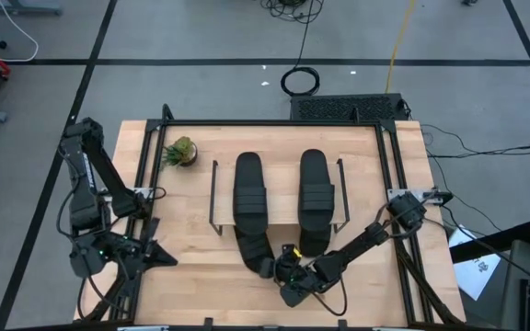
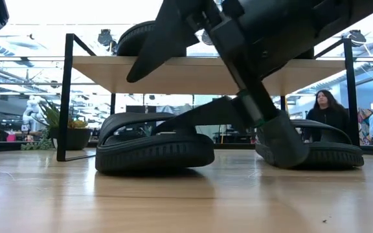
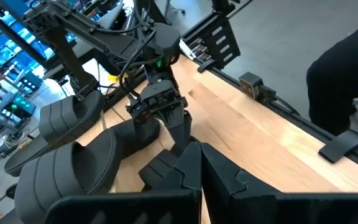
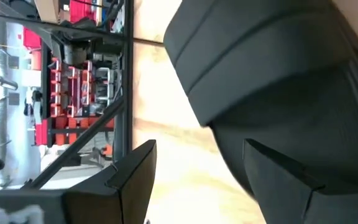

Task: Pick and place slides into the shelf
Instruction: Put the left black slide under the shelf

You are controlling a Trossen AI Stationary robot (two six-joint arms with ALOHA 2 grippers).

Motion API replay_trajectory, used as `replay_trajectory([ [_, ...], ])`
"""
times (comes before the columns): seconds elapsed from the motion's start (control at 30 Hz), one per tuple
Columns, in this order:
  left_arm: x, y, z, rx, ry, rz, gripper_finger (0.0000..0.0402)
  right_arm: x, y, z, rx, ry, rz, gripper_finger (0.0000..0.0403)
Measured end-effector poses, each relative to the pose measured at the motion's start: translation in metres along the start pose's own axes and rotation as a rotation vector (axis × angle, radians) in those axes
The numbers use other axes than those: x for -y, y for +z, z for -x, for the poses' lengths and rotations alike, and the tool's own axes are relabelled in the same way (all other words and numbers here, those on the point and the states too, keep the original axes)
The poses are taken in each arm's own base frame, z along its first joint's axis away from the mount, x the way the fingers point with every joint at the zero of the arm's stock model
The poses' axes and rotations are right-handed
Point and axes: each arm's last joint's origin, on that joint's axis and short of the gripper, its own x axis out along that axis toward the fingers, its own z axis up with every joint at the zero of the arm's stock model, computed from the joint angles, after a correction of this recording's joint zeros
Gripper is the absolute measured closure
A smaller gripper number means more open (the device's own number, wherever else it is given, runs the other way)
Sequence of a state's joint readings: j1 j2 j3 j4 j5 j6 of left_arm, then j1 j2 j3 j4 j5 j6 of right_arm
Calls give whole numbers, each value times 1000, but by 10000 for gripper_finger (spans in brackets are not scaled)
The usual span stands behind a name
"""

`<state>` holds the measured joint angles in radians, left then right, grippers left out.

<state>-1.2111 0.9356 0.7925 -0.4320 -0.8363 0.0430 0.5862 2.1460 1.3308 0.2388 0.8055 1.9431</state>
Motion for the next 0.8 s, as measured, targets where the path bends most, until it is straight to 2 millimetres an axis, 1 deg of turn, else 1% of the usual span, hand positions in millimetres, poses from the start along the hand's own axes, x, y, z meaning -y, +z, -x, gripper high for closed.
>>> replay_trajectory([
  [0.1, 1, 0, 1, 3, 1, 1, 399, -1, -8, 7, -29, 30, -7, 171],
  [0.17, 1, 0, 1, 5, 2, -1, 400, -5, -16, 14, -56, 89, 9, 171],
  [0.23, 2, 0, 2, 6, 5, -11, 399, -13, -24, 23, -54, 178, 60, 171],
  [0.3, 2, 0, 2, 7, 6, -15, 399, -25, -31, 35, -25, 286, 166, 171],
  [0.37, 2, 1, 2, 8, 6, -17, 401, -40, -36, 50, 46, 412, 326, 171],
  [0.43, 1, 1, 2, 14, 7, -25, 400, -54, -39, 69, 131, 532, 540, 172],
  [0.53, 1, 3, 2, 25, 8, -41, 400, -67, -42, 98, 294, 677, 865, 176],
  [0.63, 0, 6, 1, 45, 17, -41, 400, -67, -46, 118, 440, 695, 1148, 189],
  [0.73, -5, 9, -3, 61, 47, -11, 399, -65, -50, 125, 537, 652, 1410, 205],
  [0.8, -9, 9, -6, 54, 74, 18, 401, -67, -47, 127, 618, 582, 1550, 217],
])
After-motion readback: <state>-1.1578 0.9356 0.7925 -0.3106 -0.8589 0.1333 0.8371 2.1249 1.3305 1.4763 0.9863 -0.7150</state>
